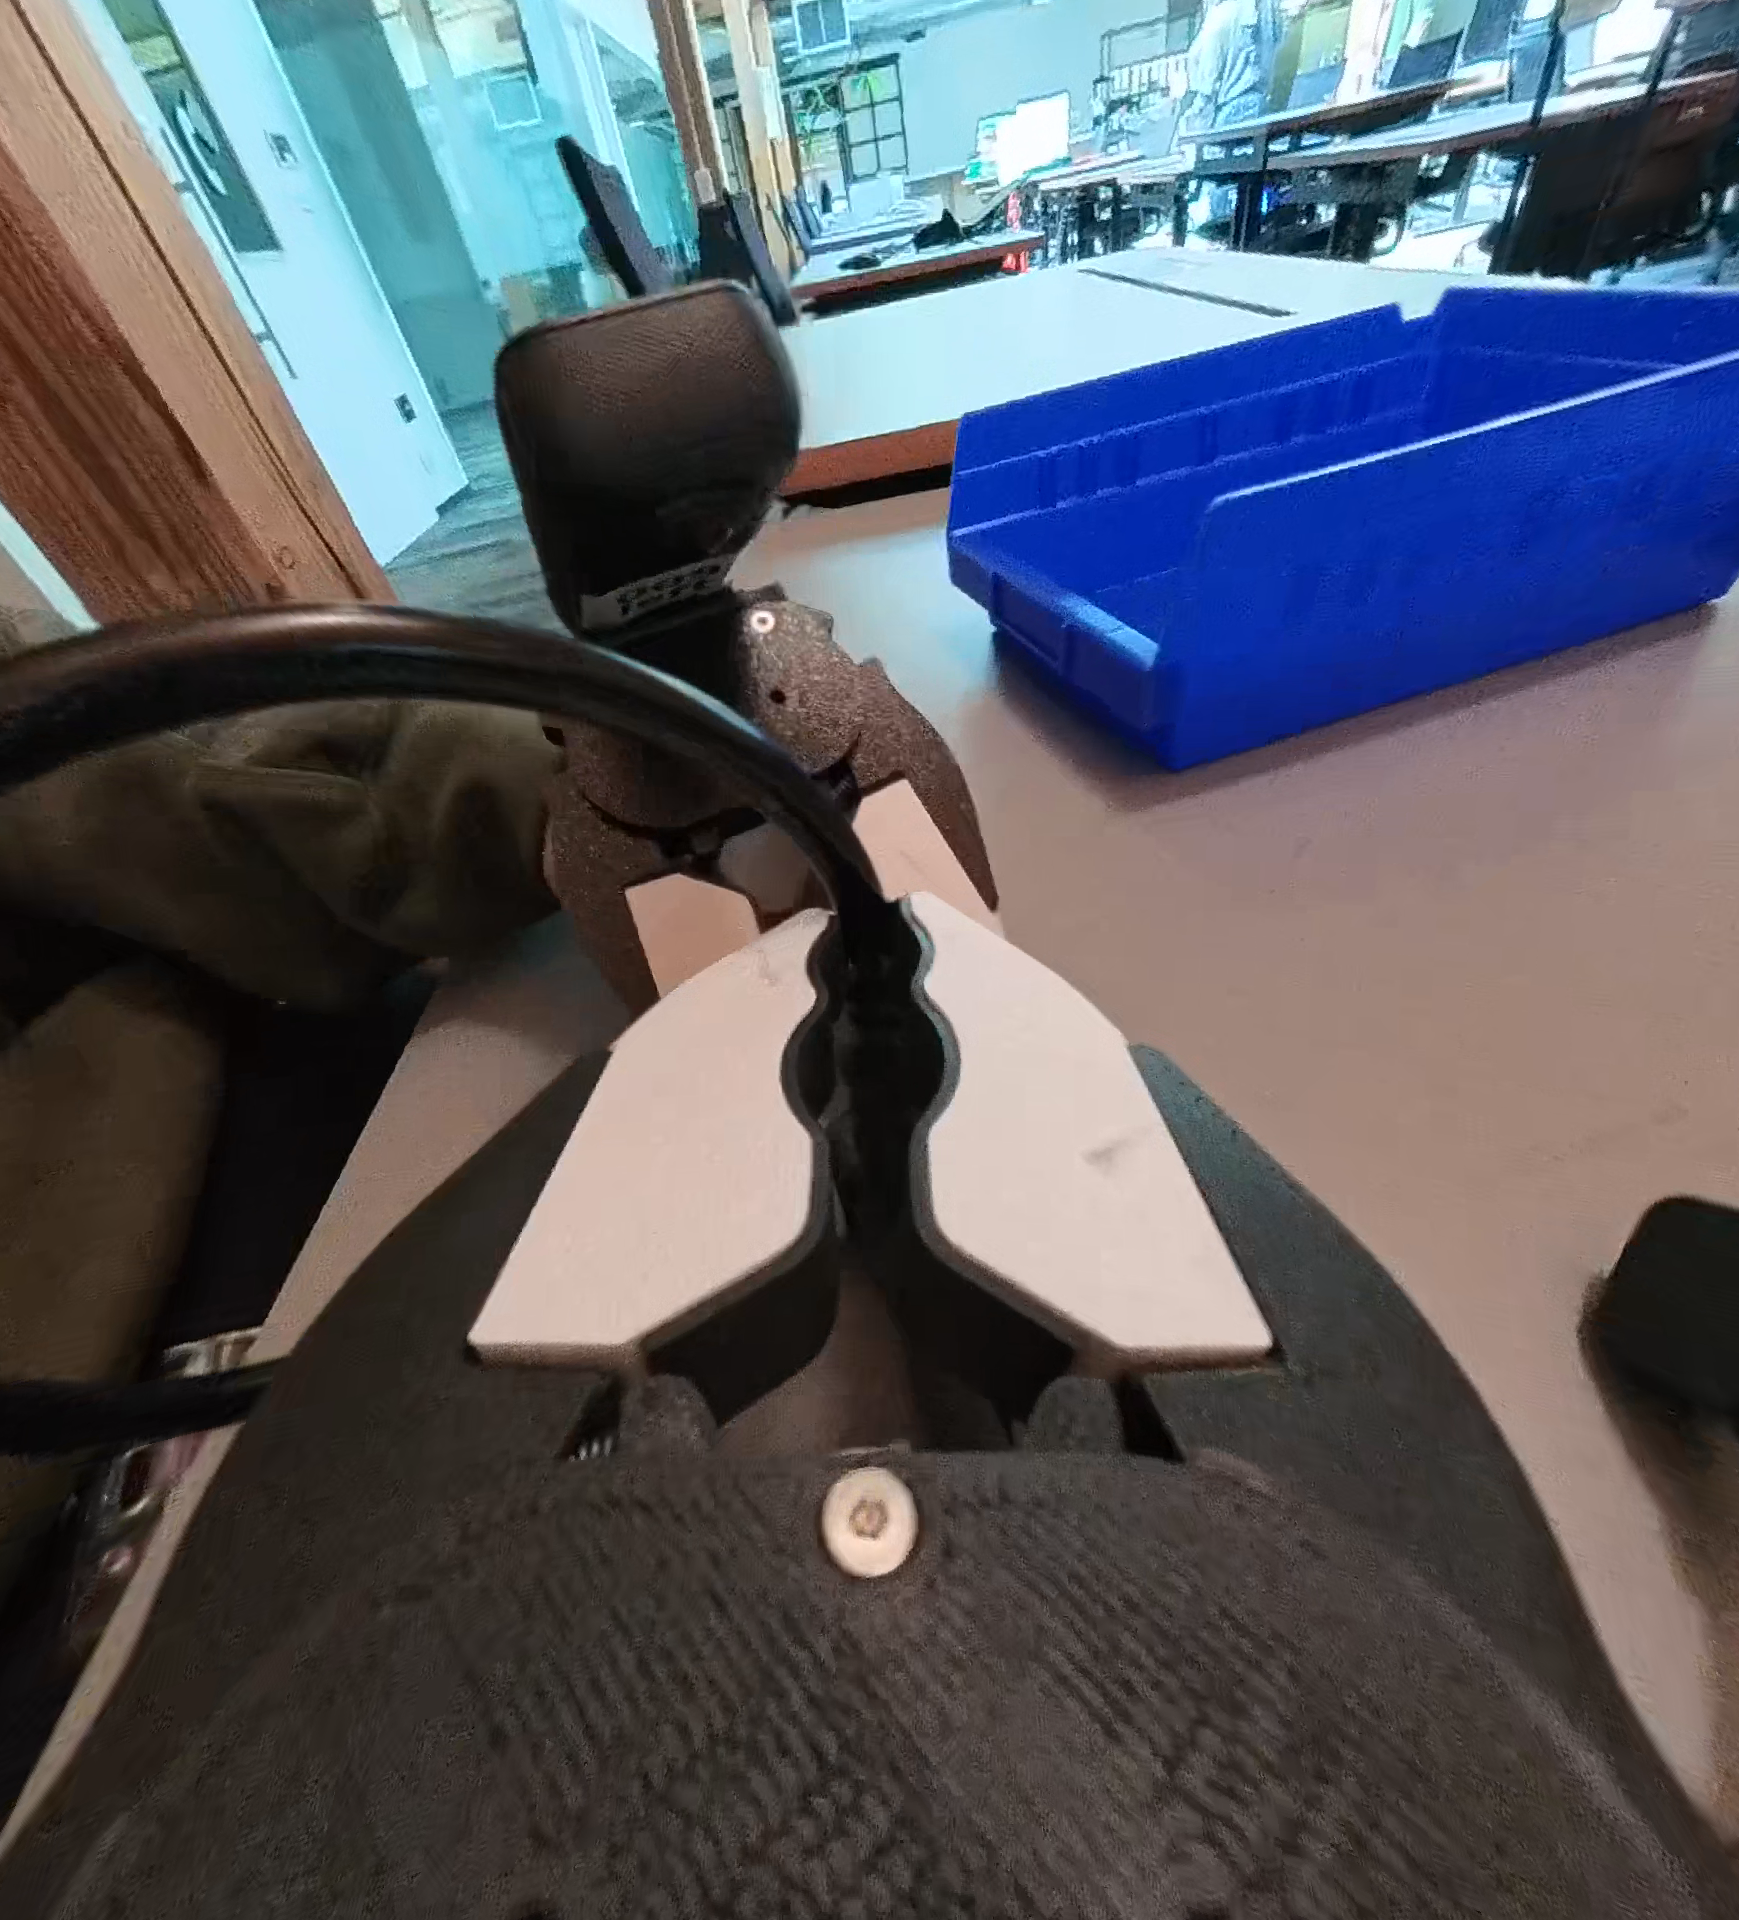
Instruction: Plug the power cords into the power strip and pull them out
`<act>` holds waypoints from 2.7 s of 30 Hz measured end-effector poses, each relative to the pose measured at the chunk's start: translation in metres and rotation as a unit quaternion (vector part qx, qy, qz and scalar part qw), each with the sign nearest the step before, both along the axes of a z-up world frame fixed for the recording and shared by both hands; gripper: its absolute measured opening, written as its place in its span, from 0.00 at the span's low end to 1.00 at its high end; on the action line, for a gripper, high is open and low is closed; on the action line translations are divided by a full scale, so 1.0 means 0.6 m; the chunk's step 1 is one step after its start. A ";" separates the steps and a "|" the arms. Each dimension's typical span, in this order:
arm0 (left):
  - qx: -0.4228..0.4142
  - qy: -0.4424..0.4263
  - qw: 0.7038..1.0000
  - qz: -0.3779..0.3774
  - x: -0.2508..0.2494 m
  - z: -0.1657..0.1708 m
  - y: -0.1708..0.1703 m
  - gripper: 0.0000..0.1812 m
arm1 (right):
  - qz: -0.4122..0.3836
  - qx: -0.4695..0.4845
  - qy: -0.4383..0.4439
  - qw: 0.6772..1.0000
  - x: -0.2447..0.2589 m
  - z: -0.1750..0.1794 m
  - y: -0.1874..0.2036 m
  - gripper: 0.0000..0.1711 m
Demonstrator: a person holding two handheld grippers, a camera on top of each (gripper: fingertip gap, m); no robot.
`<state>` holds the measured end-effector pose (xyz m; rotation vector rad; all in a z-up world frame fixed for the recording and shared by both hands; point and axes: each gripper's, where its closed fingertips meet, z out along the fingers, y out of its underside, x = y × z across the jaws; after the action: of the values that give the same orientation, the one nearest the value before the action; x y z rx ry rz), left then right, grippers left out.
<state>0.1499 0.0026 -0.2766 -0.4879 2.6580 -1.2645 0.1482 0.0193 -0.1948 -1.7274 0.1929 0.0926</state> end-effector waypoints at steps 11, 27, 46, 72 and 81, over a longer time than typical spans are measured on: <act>0.006 -0.011 1.000 0.019 0.001 0.000 0.000 0.23 | -0.030 -0.072 -0.040 0.996 0.006 -0.021 -0.019 0.13; -0.001 0.003 1.000 0.020 0.001 0.001 0.000 0.23 | 0.006 -0.074 -0.050 0.996 0.003 -0.044 0.006 0.10; -0.004 0.014 1.000 0.023 0.002 0.000 0.001 0.23 | 0.009 -0.040 -0.041 0.998 0.004 -0.030 0.010 0.10; -0.006 0.009 1.000 0.017 0.011 0.000 0.004 0.23 | -0.022 -0.059 0.000 0.998 0.005 -0.027 0.016 0.09; -0.014 0.029 0.999 0.000 0.005 0.000 0.001 0.23 | -0.019 -0.058 0.008 0.998 0.002 -0.026 0.017 0.08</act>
<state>0.1528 0.0033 -0.2767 -0.5365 2.6907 -1.3085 0.1493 0.0292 -0.2104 -1.8373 0.2461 0.0693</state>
